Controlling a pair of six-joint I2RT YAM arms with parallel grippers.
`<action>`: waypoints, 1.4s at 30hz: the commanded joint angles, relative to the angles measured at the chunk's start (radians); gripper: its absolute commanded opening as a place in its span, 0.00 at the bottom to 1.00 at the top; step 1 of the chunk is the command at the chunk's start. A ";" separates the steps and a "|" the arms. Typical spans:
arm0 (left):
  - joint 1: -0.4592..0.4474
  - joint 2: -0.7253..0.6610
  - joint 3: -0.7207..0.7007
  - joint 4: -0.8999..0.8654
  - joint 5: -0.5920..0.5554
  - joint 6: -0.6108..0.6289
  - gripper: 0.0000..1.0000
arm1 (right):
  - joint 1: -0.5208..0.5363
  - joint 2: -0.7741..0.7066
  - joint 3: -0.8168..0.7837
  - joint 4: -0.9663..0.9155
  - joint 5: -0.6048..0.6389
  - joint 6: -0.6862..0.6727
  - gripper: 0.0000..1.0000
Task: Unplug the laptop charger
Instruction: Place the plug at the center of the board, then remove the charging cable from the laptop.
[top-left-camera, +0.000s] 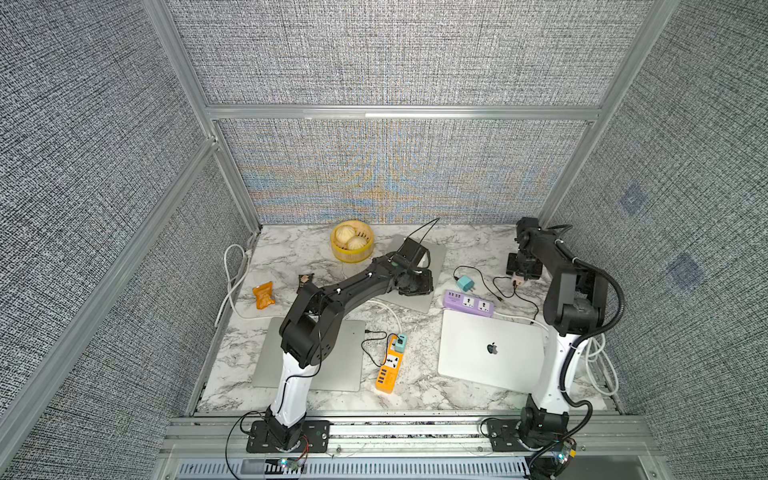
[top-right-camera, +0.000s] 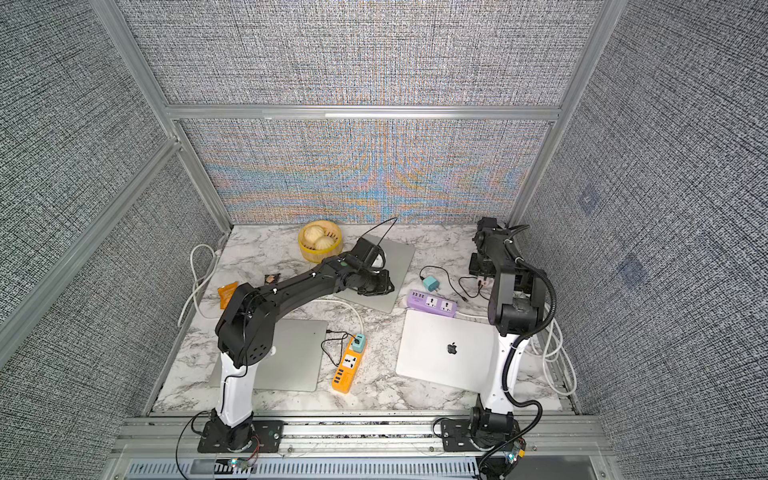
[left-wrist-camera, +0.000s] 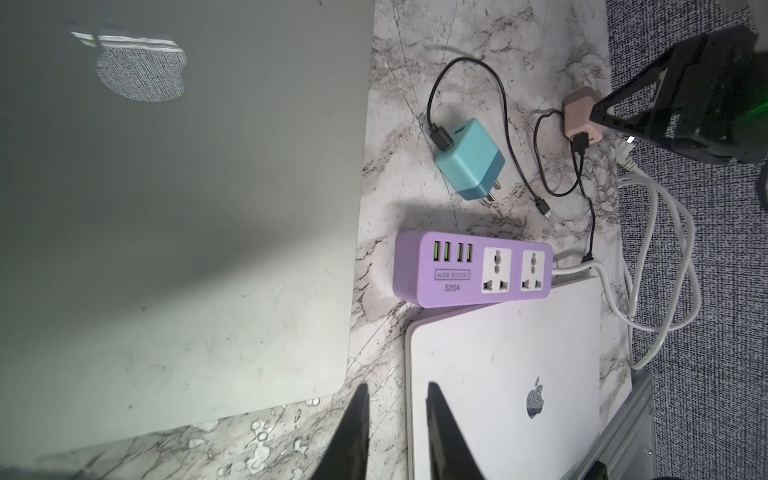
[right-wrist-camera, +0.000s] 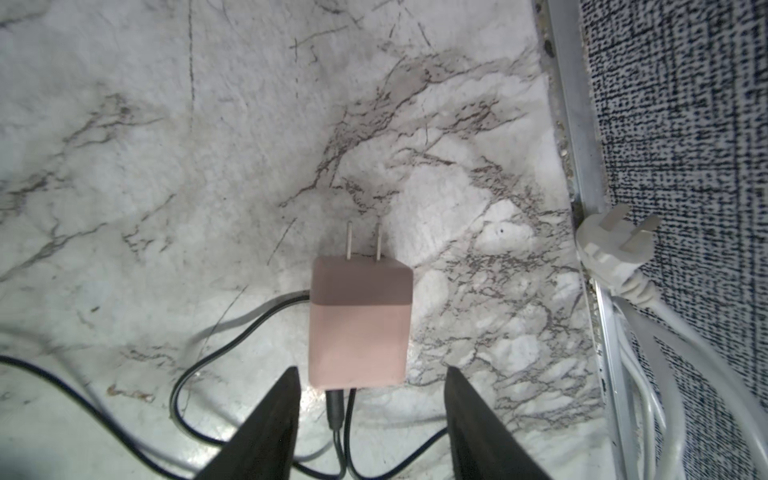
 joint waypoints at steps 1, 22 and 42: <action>0.002 -0.028 -0.009 -0.025 -0.021 0.031 0.26 | 0.003 -0.031 0.005 -0.060 -0.031 0.024 0.58; 0.067 -0.343 -0.301 -0.318 -0.135 0.005 0.30 | 0.529 -0.504 -0.305 0.114 -0.292 -0.046 0.57; 0.221 -0.676 -0.803 -0.161 -0.099 -0.141 0.31 | 0.847 -0.213 -0.246 0.282 -0.610 -0.362 0.51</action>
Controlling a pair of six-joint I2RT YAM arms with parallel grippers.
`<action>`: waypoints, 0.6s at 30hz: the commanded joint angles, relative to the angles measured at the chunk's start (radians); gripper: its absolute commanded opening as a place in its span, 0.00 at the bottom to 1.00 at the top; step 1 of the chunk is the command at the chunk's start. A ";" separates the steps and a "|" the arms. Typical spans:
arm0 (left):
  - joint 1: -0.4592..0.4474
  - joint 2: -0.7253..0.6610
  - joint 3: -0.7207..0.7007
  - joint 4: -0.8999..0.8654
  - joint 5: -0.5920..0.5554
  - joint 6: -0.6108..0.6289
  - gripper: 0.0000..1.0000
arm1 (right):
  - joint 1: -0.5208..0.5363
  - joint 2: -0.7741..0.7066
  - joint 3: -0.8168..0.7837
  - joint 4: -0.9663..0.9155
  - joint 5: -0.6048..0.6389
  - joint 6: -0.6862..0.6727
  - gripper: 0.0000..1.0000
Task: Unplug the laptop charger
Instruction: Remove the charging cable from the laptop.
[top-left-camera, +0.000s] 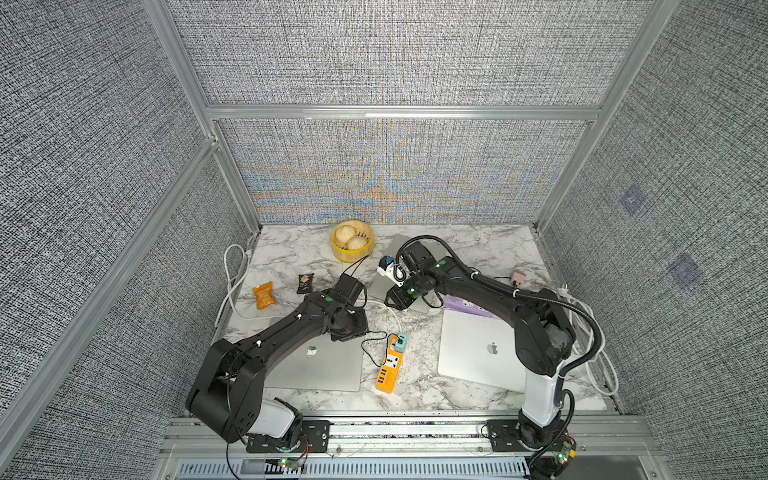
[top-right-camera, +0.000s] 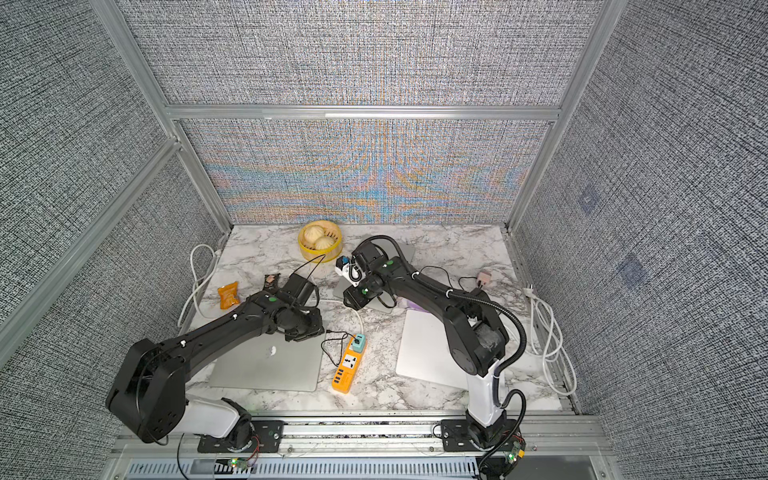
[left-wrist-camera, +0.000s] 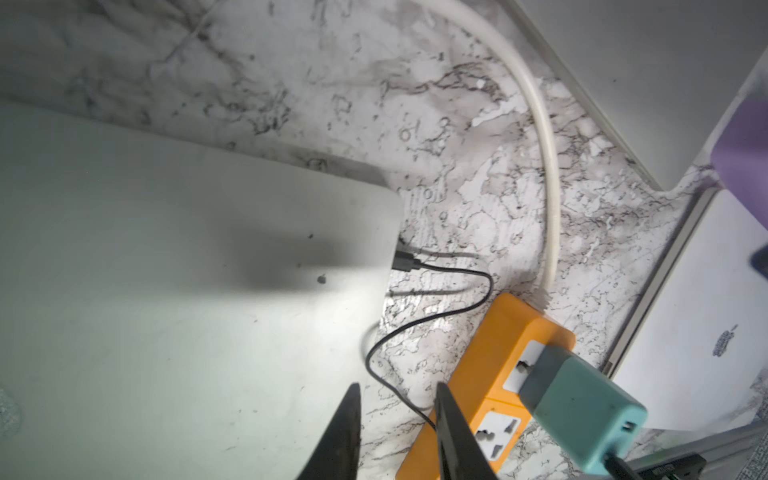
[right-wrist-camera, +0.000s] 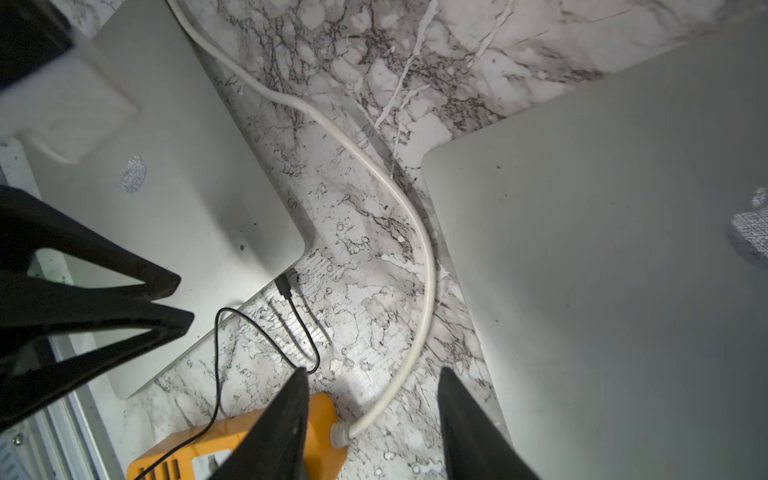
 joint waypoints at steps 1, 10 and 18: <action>0.028 -0.039 -0.054 0.041 0.010 -0.028 0.31 | 0.027 0.022 0.014 -0.004 -0.042 -0.087 0.50; 0.117 -0.105 -0.207 0.218 0.056 -0.091 0.30 | 0.099 0.088 0.017 -0.010 -0.027 -0.187 0.40; 0.164 -0.048 -0.231 0.305 0.159 -0.101 0.30 | 0.126 0.118 0.000 0.030 -0.033 -0.242 0.27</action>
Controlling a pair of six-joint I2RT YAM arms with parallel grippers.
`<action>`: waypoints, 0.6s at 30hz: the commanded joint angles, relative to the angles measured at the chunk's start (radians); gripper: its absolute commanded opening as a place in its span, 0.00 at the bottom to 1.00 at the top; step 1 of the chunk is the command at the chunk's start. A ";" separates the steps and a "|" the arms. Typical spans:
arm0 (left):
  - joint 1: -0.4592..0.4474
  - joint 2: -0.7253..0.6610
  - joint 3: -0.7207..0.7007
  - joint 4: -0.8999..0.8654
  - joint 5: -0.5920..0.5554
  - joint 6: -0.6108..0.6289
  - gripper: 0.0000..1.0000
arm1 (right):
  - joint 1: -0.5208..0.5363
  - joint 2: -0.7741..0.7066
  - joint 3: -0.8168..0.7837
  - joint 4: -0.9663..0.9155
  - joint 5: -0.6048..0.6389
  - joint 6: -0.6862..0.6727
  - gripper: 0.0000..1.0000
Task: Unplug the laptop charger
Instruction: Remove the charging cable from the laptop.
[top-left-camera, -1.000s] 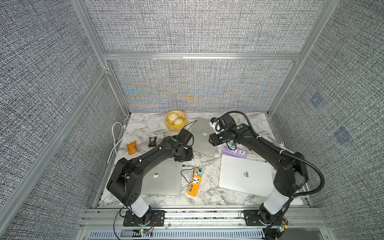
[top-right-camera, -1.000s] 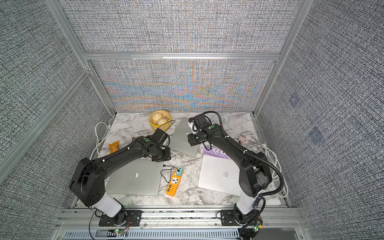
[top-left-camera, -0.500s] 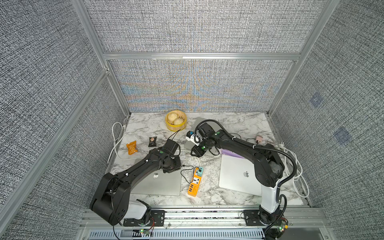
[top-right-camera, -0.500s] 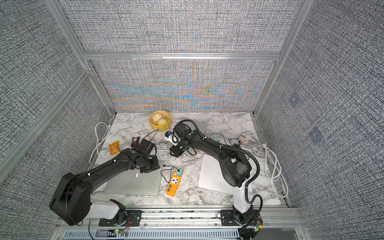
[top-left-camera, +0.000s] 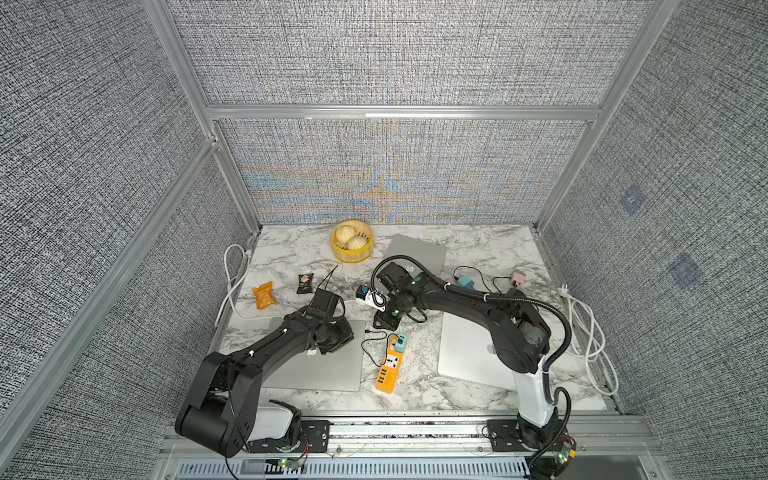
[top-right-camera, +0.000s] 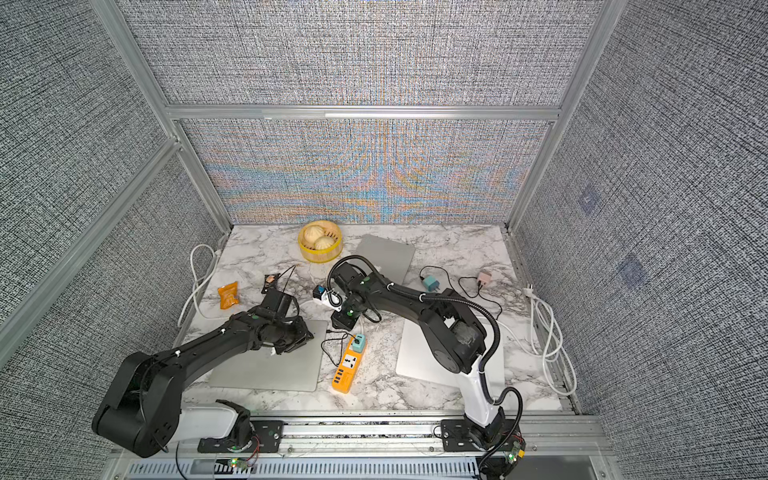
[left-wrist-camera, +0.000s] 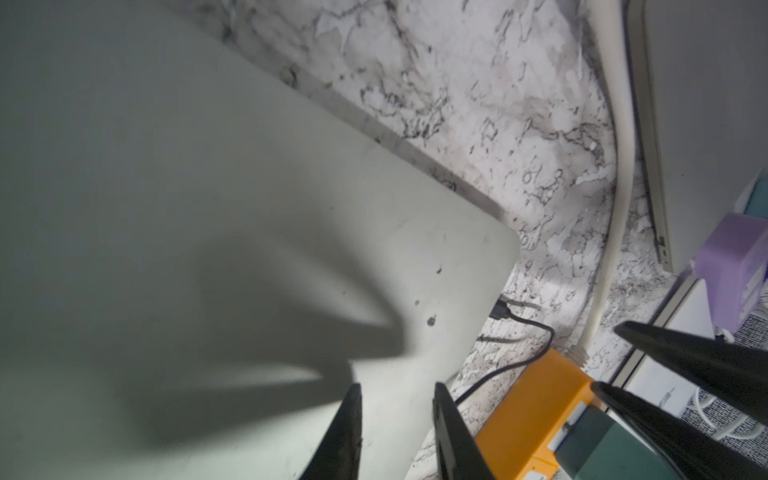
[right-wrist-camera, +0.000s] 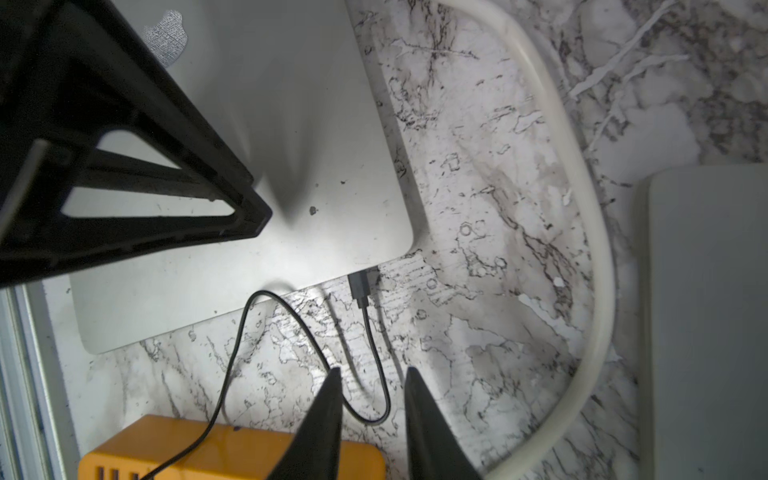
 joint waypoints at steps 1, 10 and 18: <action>0.009 0.012 0.008 0.048 0.045 0.000 0.29 | 0.011 0.014 -0.002 0.023 0.004 -0.051 0.27; 0.030 0.019 0.013 0.035 0.054 0.013 0.29 | 0.032 0.055 0.009 0.059 0.016 -0.115 0.25; 0.082 -0.013 -0.058 0.134 0.133 -0.032 0.29 | 0.034 0.079 0.016 0.065 0.009 -0.140 0.24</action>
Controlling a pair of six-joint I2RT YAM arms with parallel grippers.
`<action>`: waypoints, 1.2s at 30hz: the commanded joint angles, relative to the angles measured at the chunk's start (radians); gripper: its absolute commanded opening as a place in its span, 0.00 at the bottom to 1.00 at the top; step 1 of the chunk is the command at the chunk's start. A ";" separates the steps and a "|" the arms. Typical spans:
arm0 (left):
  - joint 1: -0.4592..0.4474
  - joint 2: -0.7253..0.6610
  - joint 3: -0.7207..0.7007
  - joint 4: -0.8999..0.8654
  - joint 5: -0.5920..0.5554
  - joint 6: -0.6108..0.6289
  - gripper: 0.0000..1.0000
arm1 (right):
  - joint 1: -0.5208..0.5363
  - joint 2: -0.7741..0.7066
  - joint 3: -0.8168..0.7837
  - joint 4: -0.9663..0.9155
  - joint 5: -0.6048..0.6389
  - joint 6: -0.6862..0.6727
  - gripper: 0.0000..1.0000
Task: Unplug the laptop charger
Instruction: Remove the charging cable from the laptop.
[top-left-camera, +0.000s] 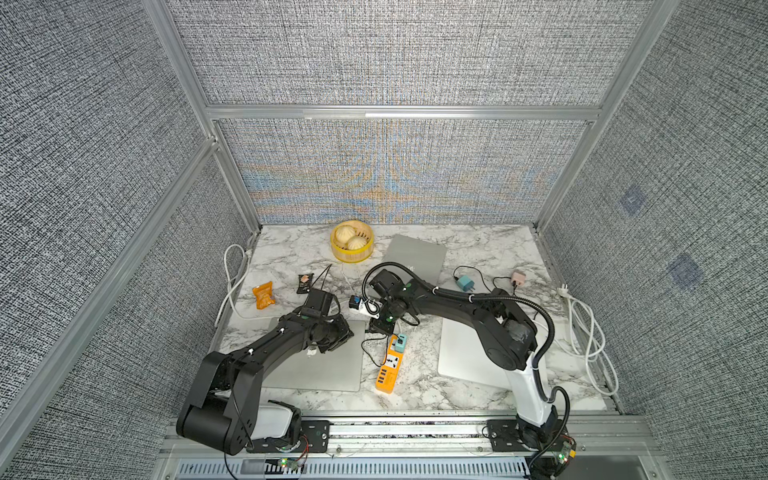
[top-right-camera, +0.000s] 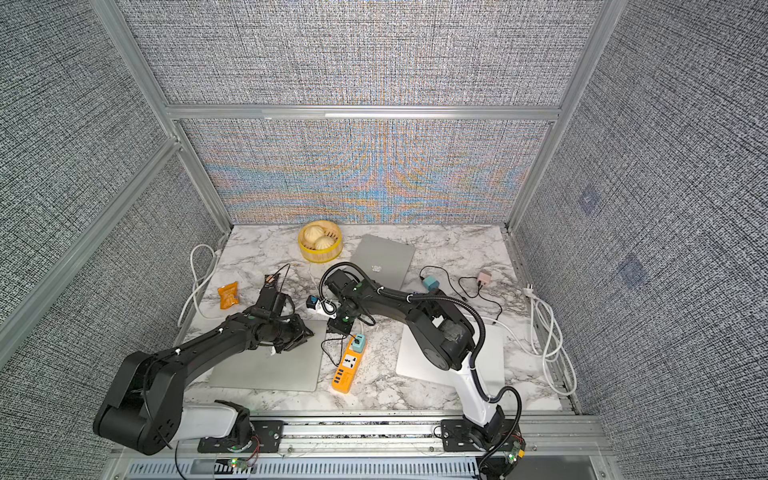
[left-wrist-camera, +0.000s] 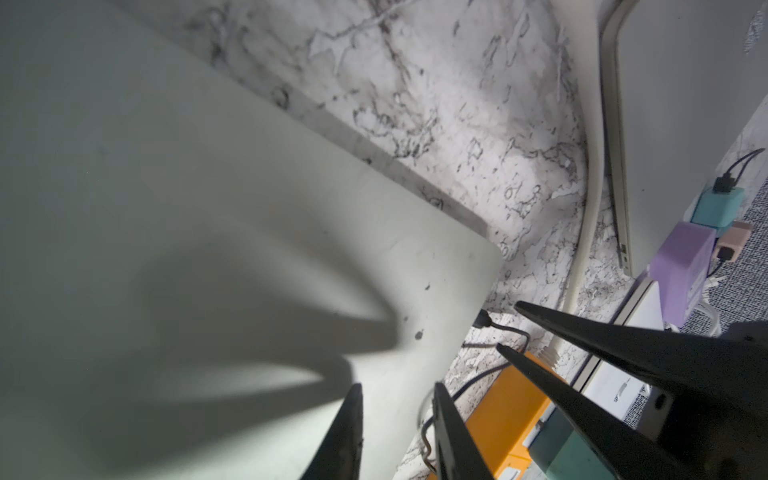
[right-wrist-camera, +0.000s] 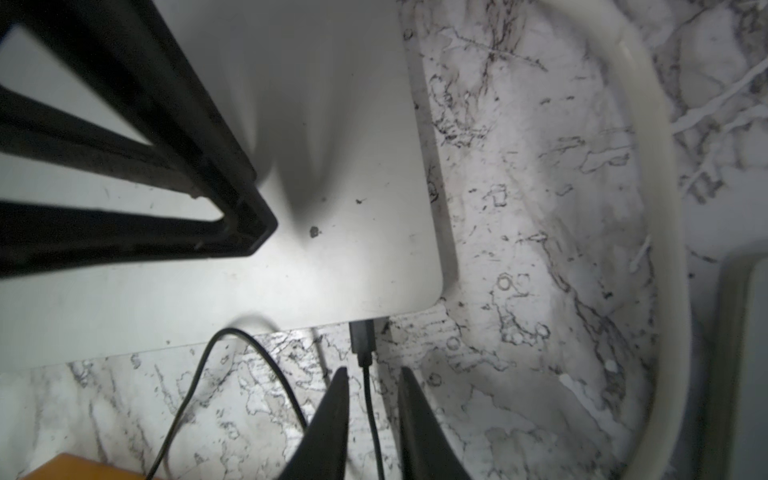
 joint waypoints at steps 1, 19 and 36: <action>0.018 -0.007 -0.027 0.089 0.068 -0.034 0.29 | 0.002 -0.002 -0.005 0.011 -0.007 -0.030 0.24; 0.034 0.007 -0.056 0.113 0.104 -0.048 0.29 | 0.017 0.035 -0.021 0.066 -0.018 -0.069 0.24; 0.039 0.025 -0.061 0.105 0.081 -0.043 0.28 | 0.030 -0.011 -0.085 0.091 0.040 -0.124 0.04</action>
